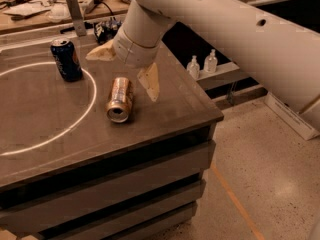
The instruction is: Knock orange can over
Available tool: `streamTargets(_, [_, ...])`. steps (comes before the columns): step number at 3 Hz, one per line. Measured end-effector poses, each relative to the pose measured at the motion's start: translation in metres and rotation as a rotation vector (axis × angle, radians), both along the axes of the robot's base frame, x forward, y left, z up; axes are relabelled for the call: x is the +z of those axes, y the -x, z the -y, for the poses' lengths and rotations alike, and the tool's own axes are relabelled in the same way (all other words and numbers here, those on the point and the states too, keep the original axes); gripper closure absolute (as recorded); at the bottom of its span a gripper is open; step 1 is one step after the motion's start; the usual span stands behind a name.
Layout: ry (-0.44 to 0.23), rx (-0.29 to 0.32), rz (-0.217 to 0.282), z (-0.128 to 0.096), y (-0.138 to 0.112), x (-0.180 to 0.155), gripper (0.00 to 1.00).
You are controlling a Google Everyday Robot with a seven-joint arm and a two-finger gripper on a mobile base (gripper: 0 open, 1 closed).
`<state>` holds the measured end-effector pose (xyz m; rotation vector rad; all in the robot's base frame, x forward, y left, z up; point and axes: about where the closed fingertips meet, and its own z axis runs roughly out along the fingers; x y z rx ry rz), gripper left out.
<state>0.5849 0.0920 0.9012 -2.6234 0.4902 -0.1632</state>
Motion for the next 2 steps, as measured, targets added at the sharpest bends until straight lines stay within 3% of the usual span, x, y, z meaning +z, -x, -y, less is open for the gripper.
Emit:
streamTargets(1, [-0.122,-0.247,0.033,0.049,0.005,0.014,0.0])
streamTargets(2, [-0.225,-0.444,0.104,0.088,-0.005,0.026,0.0])
